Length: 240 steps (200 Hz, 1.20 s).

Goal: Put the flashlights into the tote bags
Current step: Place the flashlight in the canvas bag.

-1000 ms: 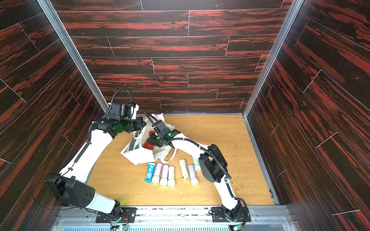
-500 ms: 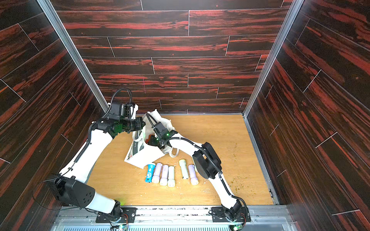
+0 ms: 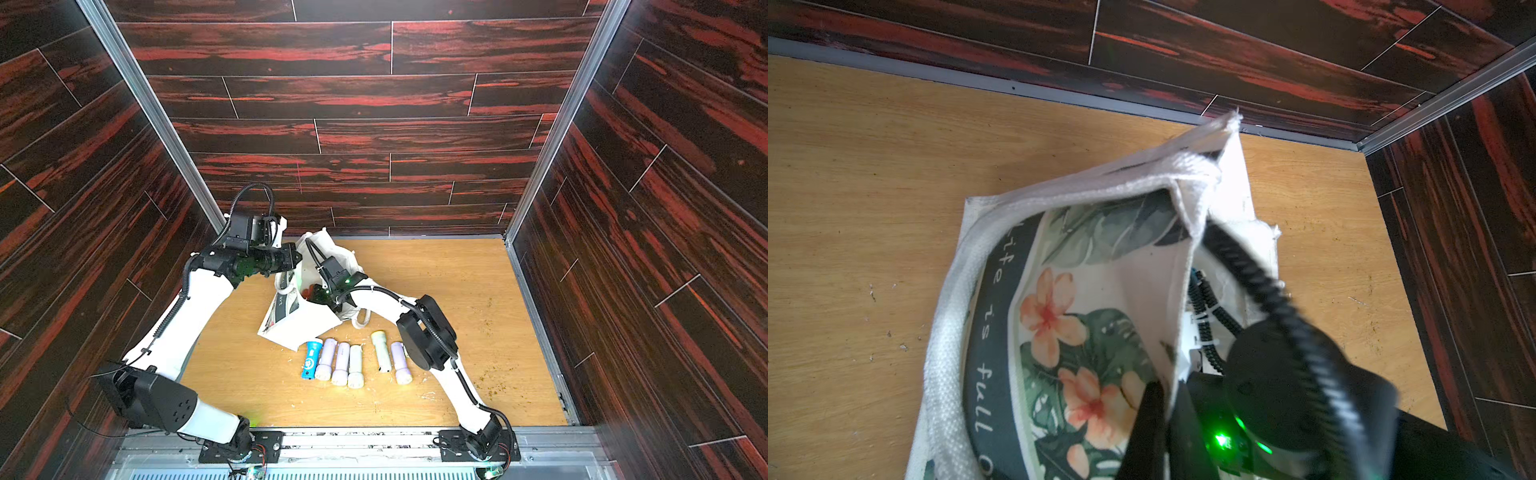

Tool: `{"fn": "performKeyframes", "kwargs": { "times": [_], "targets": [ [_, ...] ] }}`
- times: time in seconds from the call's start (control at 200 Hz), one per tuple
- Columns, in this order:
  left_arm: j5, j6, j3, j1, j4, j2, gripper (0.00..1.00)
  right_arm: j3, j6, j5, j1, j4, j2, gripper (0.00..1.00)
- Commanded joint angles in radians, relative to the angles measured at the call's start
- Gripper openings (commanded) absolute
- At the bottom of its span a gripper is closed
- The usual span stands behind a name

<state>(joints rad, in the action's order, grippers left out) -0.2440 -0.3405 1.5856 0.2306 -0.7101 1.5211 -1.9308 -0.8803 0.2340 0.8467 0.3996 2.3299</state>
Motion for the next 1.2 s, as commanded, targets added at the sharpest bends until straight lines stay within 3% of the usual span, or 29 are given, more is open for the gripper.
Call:
{"fn": "performKeyframes", "kwargs": {
  "times": [0.0, 0.416, 0.686, 1.042, 1.198],
  "targets": [
    [-0.021, 0.009, -0.004, 0.008, 0.003, -0.044, 0.00, -0.028, -0.011, 0.021, 0.004, 0.049, 0.061, 0.23],
    [-0.020, 0.012, -0.003, 0.008, 0.000, -0.044, 0.00, -0.020, 0.001, -0.006, 0.004, 0.050, 0.033, 0.51],
    [-0.020, 0.012, 0.000, 0.008, -0.003, -0.045, 0.00, -0.015, 0.010, -0.024, 0.003, 0.053, 0.012, 0.59],
    [-0.012, 0.017, -0.002, 0.008, -0.007, -0.047, 0.00, 0.042, 0.028, -0.043, 0.002, 0.015, -0.048, 0.85],
    [-0.005, 0.020, -0.005, 0.007, -0.007, -0.049, 0.00, 0.081, 0.032, -0.061, -0.003, -0.006, -0.102, 0.89]
  ]
}}
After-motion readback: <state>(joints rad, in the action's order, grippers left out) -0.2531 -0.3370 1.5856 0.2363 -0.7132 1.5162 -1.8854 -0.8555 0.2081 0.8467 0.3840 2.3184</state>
